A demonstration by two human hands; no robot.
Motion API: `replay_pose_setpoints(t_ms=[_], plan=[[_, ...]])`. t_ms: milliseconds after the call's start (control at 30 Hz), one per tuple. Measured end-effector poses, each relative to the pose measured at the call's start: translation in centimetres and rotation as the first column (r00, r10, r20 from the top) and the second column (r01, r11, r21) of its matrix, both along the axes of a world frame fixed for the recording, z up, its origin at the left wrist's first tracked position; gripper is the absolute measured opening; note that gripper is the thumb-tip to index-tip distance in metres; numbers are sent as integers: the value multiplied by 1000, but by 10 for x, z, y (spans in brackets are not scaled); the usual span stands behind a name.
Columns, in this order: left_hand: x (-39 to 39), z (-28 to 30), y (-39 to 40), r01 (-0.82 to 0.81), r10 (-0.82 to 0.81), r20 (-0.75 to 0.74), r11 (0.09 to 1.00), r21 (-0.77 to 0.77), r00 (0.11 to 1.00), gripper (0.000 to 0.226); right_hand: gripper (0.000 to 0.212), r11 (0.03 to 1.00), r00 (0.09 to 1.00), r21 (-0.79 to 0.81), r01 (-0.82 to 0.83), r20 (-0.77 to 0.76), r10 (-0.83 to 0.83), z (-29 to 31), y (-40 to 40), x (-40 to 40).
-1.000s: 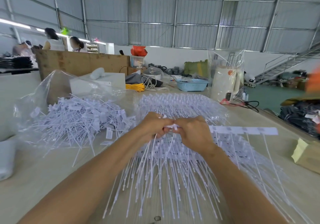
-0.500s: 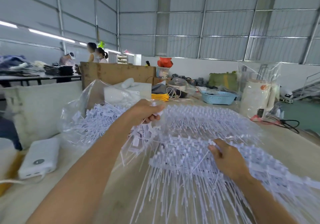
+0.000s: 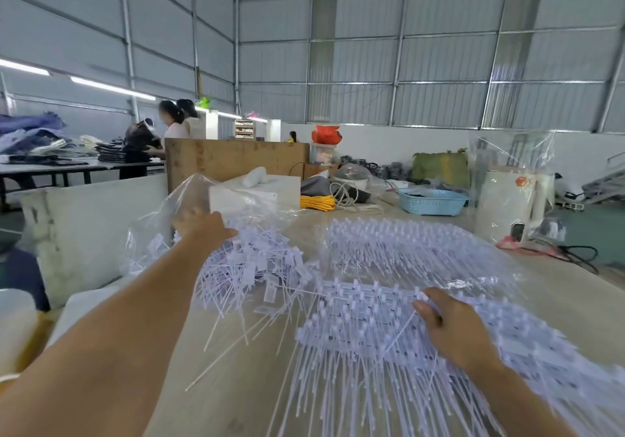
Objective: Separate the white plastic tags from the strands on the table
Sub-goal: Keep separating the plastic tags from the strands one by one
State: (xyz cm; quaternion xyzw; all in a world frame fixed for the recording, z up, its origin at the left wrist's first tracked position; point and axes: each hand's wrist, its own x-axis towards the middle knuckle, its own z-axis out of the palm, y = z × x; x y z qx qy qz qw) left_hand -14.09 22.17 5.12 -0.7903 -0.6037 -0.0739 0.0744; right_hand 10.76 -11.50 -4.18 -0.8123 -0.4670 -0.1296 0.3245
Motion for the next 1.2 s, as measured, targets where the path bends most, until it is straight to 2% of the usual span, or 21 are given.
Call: replay_pose_setpoints(t_ms=[67, 167, 300, 367, 433, 467, 500, 567, 600, 667, 767, 900, 1000, 1100, 1200], plan=[[-2, -5, -5, -53, 53, 102, 999, -6, 993, 84, 37, 1000, 1000, -8, 4, -4, -4, 0, 1, 1], [5, 2, -23, -101, 98, 68, 994, 33, 993, 86, 37, 1000, 1000, -17, 10, -3, -10, -1, 1, 1], [32, 30, -73, -47, 63, -115, 990, 136, 991, 51, 34, 1000, 999, 16, 26, -32, -25, 1, 1, -2], [50, 40, -106, 13, 11, -108, 975, 223, 994, 38, 33, 999, 999, 23, 30, -45, -29, 3, 1, -3], [69, 43, -143, 112, -112, -21, 940, 323, 994, 35, 31, 999, 998, 40, 18, -63, -16, 5, 1, -4], [80, 42, -161, 213, -242, 42, 911, 352, 969, 37, 31, 998, 997, 59, 10, -78, -6, 6, 0, -4], [89, 38, -178, 349, -408, 119, 874, 339, 905, 38, 31, 997, 995, 80, 3, -95, 5, 7, -1, -5], [108, 25, -209, 648, -654, 345, 746, 150, 673, 38, 30, 991, 992, 132, -19, -119, 35, 9, -4, -8], [118, 16, -220, 756, -683, 444, 654, 20, 580, 40, 30, 986, 991, 162, -44, -120, 64, 11, -6, -9], [136, -7, -236, 857, -667, 568, 493, -148, 482, 40, 33, 974, 988, 206, -95, -99, 118, 13, -9, -12], [151, -37, -244, 909, -572, 728, 377, -177, 378, 39, 42, 968, 986, 221, -116, -90, 139, 14, -12, -12], [156, -49, -241, 909, -432, 859, 407, -87, 275, 40, 46, 978, 988, 175, -117, -80, 133, 16, -12, -13], [157, -49, -238, 907, -302, 931, 415, -65, 204, 28, 35, 979, 997, 188, -77, -9, 80, 17, -13, -8], [157, -54, -238, 908, -294, 940, 418, -35, 171, 30, 15, 983, 993, 143, -112, 52, 105, 18, -13, -6], [158, -59, -237, 892, -262, 954, 452, -12, 146, 32, 18, 992, 987, 66, -104, 130, 95, 19, -11, -2]])
